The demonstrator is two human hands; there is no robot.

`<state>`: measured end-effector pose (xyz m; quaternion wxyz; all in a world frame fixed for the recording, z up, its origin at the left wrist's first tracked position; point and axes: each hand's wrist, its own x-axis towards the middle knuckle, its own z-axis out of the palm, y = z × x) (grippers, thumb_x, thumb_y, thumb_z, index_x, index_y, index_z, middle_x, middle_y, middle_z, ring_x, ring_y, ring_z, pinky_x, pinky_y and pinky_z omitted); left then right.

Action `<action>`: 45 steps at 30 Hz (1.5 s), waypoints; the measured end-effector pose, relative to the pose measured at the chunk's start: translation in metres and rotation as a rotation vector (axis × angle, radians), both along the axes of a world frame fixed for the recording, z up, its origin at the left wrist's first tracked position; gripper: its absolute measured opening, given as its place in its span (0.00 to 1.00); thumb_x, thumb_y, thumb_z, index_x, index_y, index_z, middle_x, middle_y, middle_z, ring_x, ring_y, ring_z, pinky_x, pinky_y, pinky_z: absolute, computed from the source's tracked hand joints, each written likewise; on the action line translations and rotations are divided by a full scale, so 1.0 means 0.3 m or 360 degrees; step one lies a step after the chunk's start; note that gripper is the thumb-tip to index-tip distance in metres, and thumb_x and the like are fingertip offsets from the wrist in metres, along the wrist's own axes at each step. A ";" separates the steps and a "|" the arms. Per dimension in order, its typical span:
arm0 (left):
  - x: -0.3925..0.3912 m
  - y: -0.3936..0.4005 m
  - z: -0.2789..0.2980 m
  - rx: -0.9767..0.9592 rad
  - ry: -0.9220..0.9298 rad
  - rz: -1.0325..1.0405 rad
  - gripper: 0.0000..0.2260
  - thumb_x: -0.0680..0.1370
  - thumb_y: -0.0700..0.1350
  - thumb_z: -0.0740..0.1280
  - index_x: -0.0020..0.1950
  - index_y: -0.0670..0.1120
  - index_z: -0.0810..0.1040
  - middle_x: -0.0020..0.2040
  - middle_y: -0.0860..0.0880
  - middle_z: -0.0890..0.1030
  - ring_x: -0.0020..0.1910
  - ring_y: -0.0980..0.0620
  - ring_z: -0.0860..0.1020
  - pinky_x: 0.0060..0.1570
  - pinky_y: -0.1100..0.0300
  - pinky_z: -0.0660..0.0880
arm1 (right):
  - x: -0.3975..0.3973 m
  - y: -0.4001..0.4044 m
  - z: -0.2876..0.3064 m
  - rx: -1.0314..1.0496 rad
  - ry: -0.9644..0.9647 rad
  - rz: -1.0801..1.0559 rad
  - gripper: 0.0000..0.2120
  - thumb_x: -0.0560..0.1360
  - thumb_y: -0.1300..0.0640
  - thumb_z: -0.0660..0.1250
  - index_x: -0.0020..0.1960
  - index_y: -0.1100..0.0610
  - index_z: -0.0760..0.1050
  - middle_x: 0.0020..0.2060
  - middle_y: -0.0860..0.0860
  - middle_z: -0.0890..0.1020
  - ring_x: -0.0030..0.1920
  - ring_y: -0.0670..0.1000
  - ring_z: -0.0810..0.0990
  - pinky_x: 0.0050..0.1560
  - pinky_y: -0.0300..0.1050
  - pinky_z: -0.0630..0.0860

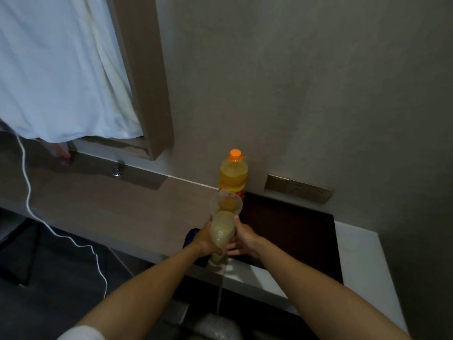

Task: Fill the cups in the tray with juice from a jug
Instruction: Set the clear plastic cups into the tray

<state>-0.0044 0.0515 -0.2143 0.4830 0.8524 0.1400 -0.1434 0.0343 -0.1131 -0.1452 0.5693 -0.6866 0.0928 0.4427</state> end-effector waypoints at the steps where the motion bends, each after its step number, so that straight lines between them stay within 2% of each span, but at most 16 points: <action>1: -0.008 -0.006 0.027 0.0035 0.0025 -0.0029 0.50 0.52 0.51 0.82 0.71 0.45 0.68 0.62 0.49 0.76 0.63 0.45 0.76 0.59 0.46 0.79 | 0.004 -0.008 -0.005 -0.0006 -0.0001 -0.0001 0.33 0.84 0.34 0.48 0.81 0.54 0.59 0.58 0.60 0.78 0.56 0.60 0.83 0.45 0.50 0.84; 3: -0.019 -0.016 0.055 0.0072 0.0104 -0.0077 0.40 0.60 0.41 0.83 0.68 0.45 0.69 0.60 0.50 0.75 0.61 0.47 0.76 0.58 0.52 0.78 | 0.005 -0.019 -0.010 0.0021 0.0011 -0.0015 0.34 0.84 0.34 0.48 0.81 0.55 0.60 0.61 0.62 0.78 0.57 0.60 0.83 0.46 0.50 0.84; 5: -0.026 -0.015 0.044 0.0079 0.0173 -0.0069 0.35 0.64 0.38 0.82 0.68 0.43 0.72 0.62 0.48 0.78 0.62 0.46 0.77 0.60 0.54 0.77 | 0.003 -0.021 -0.021 0.0067 0.0022 -0.0038 0.34 0.84 0.33 0.48 0.81 0.55 0.59 0.67 0.65 0.76 0.55 0.59 0.84 0.46 0.49 0.84; 9: -0.013 -0.004 -0.018 0.0054 0.0178 -0.0107 0.43 0.56 0.48 0.80 0.70 0.47 0.71 0.62 0.48 0.79 0.63 0.45 0.78 0.62 0.47 0.78 | -0.008 -0.020 -0.034 0.0103 0.0024 -0.0096 0.34 0.84 0.33 0.46 0.81 0.54 0.59 0.69 0.66 0.75 0.54 0.59 0.84 0.43 0.48 0.83; 12: -0.024 -0.032 0.023 0.0072 0.0129 -0.0160 0.34 0.65 0.42 0.80 0.69 0.45 0.72 0.60 0.48 0.79 0.63 0.45 0.78 0.56 0.55 0.77 | -0.009 -0.033 -0.039 0.0080 0.0007 -0.0125 0.34 0.84 0.33 0.46 0.81 0.55 0.60 0.68 0.67 0.76 0.53 0.59 0.84 0.42 0.48 0.83; 16: -0.053 -0.055 0.078 0.0119 -0.0068 -0.0225 0.32 0.69 0.46 0.80 0.65 0.56 0.65 0.60 0.52 0.78 0.61 0.50 0.78 0.60 0.53 0.77 | 0.015 -0.081 -0.016 0.0020 -0.0035 -0.0207 0.35 0.84 0.33 0.46 0.81 0.54 0.60 0.65 0.68 0.78 0.49 0.59 0.87 0.44 0.49 0.84; 19: -0.062 -0.067 0.115 0.0138 -0.0255 -0.0290 0.30 0.69 0.51 0.79 0.64 0.59 0.66 0.58 0.54 0.78 0.57 0.52 0.78 0.56 0.54 0.78 | 0.049 -0.132 0.025 -0.0009 -0.0025 -0.0275 0.35 0.84 0.32 0.47 0.82 0.54 0.57 0.62 0.69 0.79 0.49 0.59 0.88 0.45 0.50 0.85; 21: -0.061 -0.071 0.138 0.0093 -0.0314 -0.0264 0.33 0.66 0.55 0.79 0.66 0.58 0.68 0.59 0.55 0.76 0.57 0.52 0.76 0.55 0.54 0.77 | 0.071 -0.166 0.059 0.0020 0.0036 -0.0293 0.37 0.83 0.31 0.47 0.82 0.55 0.57 0.61 0.70 0.80 0.49 0.60 0.88 0.43 0.48 0.84; 24: -0.050 -0.073 0.167 -0.0017 -0.0326 -0.0228 0.36 0.62 0.62 0.79 0.66 0.56 0.70 0.61 0.55 0.74 0.59 0.54 0.75 0.58 0.52 0.78 | 0.102 -0.222 0.102 0.0105 0.0162 -0.0313 0.36 0.83 0.31 0.48 0.78 0.56 0.63 0.57 0.70 0.82 0.52 0.61 0.87 0.43 0.49 0.85; 29: -0.008 -0.081 0.218 -0.0068 -0.0381 -0.0290 0.35 0.61 0.65 0.79 0.62 0.55 0.70 0.59 0.55 0.76 0.57 0.55 0.76 0.57 0.49 0.80 | 0.131 -0.277 0.143 0.0218 0.0256 -0.0343 0.36 0.82 0.31 0.50 0.72 0.59 0.72 0.57 0.71 0.82 0.53 0.63 0.87 0.44 0.50 0.86; 32: 0.021 -0.087 0.270 -0.0086 -0.0327 -0.0399 0.38 0.63 0.63 0.81 0.65 0.54 0.64 0.61 0.55 0.73 0.58 0.57 0.75 0.57 0.53 0.79 | 0.147 -0.300 0.165 0.0234 0.0232 -0.0328 0.33 0.83 0.32 0.52 0.68 0.57 0.75 0.57 0.69 0.83 0.54 0.62 0.86 0.46 0.50 0.86; 35: 0.058 -0.098 0.329 -0.0121 -0.0316 -0.0596 0.42 0.67 0.60 0.81 0.71 0.58 0.57 0.66 0.56 0.68 0.64 0.58 0.71 0.62 0.55 0.76 | 0.178 -0.320 0.184 0.0197 0.0140 -0.0262 0.30 0.82 0.32 0.56 0.70 0.55 0.74 0.58 0.65 0.84 0.57 0.61 0.86 0.48 0.50 0.85; 38: 0.096 -0.123 0.363 -0.0149 -0.0355 -0.0677 0.43 0.69 0.55 0.81 0.75 0.59 0.56 0.70 0.57 0.64 0.68 0.56 0.69 0.66 0.53 0.74 | 0.219 -0.324 0.198 0.0161 0.0074 -0.0216 0.30 0.81 0.33 0.58 0.70 0.54 0.74 0.58 0.62 0.85 0.56 0.61 0.86 0.44 0.48 0.84; 40: 0.122 -0.140 0.370 -0.0196 -0.0378 -0.0646 0.49 0.68 0.51 0.82 0.78 0.58 0.53 0.73 0.57 0.62 0.72 0.54 0.66 0.69 0.54 0.72 | 0.255 -0.330 0.202 0.0143 0.0052 -0.0147 0.30 0.82 0.33 0.57 0.70 0.55 0.74 0.58 0.62 0.85 0.55 0.60 0.86 0.43 0.47 0.84; 43: 0.154 -0.166 0.385 -0.0165 -0.0452 -0.0697 0.57 0.66 0.48 0.83 0.82 0.58 0.46 0.76 0.62 0.59 0.73 0.64 0.63 0.69 0.64 0.69 | 0.317 -0.342 0.206 0.0116 -0.0006 -0.0043 0.29 0.83 0.35 0.56 0.70 0.57 0.74 0.57 0.60 0.85 0.53 0.57 0.87 0.44 0.48 0.84; 45: 0.176 -0.185 0.394 -0.0233 -0.0478 -0.0673 0.57 0.67 0.48 0.83 0.83 0.58 0.46 0.77 0.63 0.59 0.74 0.67 0.63 0.68 0.67 0.69 | 0.354 -0.350 0.211 0.0130 -0.0035 -0.0001 0.28 0.83 0.36 0.57 0.69 0.57 0.75 0.56 0.59 0.85 0.51 0.55 0.87 0.42 0.47 0.84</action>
